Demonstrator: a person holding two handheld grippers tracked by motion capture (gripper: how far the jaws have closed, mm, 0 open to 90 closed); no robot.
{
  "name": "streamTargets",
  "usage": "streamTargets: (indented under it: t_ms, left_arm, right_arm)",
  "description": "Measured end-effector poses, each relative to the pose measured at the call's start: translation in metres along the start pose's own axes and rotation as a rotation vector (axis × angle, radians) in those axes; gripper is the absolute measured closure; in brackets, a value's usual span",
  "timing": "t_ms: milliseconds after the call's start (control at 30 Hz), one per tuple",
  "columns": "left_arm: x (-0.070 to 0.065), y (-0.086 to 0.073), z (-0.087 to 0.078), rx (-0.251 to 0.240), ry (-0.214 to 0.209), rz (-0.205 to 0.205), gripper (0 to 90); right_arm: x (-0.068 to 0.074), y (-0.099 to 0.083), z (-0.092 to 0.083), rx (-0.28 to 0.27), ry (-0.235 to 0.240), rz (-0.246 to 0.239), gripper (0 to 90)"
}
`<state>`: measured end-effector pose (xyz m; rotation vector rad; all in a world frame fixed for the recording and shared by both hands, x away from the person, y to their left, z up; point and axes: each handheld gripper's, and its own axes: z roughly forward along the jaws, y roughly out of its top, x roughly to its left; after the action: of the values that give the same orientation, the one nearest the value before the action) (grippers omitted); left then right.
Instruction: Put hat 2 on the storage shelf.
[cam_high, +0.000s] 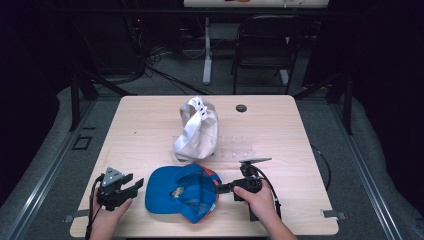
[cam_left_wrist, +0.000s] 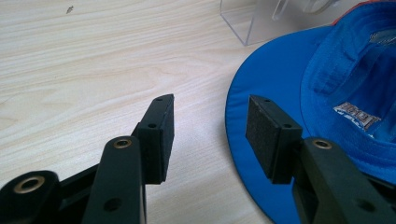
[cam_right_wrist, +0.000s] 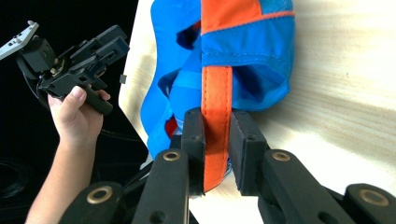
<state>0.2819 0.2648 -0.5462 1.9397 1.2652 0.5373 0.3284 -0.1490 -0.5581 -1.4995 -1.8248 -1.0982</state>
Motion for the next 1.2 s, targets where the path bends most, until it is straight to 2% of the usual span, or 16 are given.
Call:
streamTargets:
  t_ms: [33, 67, 200, 400, 500, 567, 600, 667, 733, 767, 867, 933, 1000, 1033, 1200]
  left_arm:
    - [-0.001, 0.0, 0.0, -0.006, 0.0, -0.005, 52.8]
    - [-0.001, 0.0, 0.001, -0.005, 0.001, -0.005, 52.9]
    - [-0.002, 0.0, 0.001, -0.004, -0.002, 0.005, 52.9]
    - [-0.001, 0.0, 0.001, -0.007, -0.003, 0.004, 52.9]
    - [-0.002, 0.001, 0.001, -0.005, -0.002, 0.006, 52.8]
    - [-0.001, 0.001, 0.001, -0.005, -0.002, 0.009, 52.9]
    - [-0.001, 0.001, 0.001, -0.005, -0.002, 0.009, 52.9]
    - [-0.001, 0.001, 0.001, -0.005, -0.002, 0.01, 52.9]
    - [-0.001, 0.001, 0.001, -0.005, -0.002, 0.01, 52.8]
    - [-0.002, 0.001, 0.0, -0.005, -0.002, 0.01, 52.9]
    - [-0.002, 0.001, 0.0, -0.001, -0.003, 0.011, 52.9]
    - [-0.002, 0.001, 0.0, -0.001, -0.002, 0.011, 52.9]
    - [-0.002, 0.001, 0.0, 0.002, 0.001, 0.013, 52.9]
    - [-0.002, 0.001, 0.0, 0.002, 0.0, 0.013, 52.9]
    - [-0.002, 0.001, 0.0, -0.003, 0.0, 0.009, 52.9]
  right_arm:
    - [-0.002, 0.0, 0.001, 0.02, -0.032, -0.003, 77.3]
    - [-0.005, 0.0, 0.004, 0.024, -0.015, 0.006, 77.2]
    - [-0.011, 0.0, 0.012, 0.048, -0.037, 0.02, 75.3]
    - [-0.015, -0.003, 0.016, 0.083, -0.046, 0.03, 70.6]
    - [-0.018, -0.005, 0.018, 0.105, -0.045, 0.019, 69.8]
    - [-0.017, -0.006, 0.019, 0.119, -0.05, 0.033, 70.1]
    - [-0.016, -0.006, 0.018, 0.114, -0.037, 0.031, 70.3]
    - [-0.016, -0.007, 0.018, 0.115, -0.041, 0.027, 70.8]
    - [-0.014, -0.007, 0.016, 0.092, -0.023, 0.032, 72.6]
    - [-0.014, -0.007, 0.014, 0.097, -0.024, 0.018, 74.2]
    - [-0.013, -0.007, 0.011, 0.061, -0.014, 0.023, 77.2]
    - [-0.01, -0.006, 0.008, 0.046, -0.028, 0.025, 77.9]
    - [-0.008, -0.007, 0.007, 0.029, -0.013, 0.02, 78.1]
    - [-0.007, -0.006, 0.006, 0.025, -0.031, 0.012, 78.1]
    - [0.003, -0.006, 0.001, 0.01, -0.059, -0.005, 78.4]
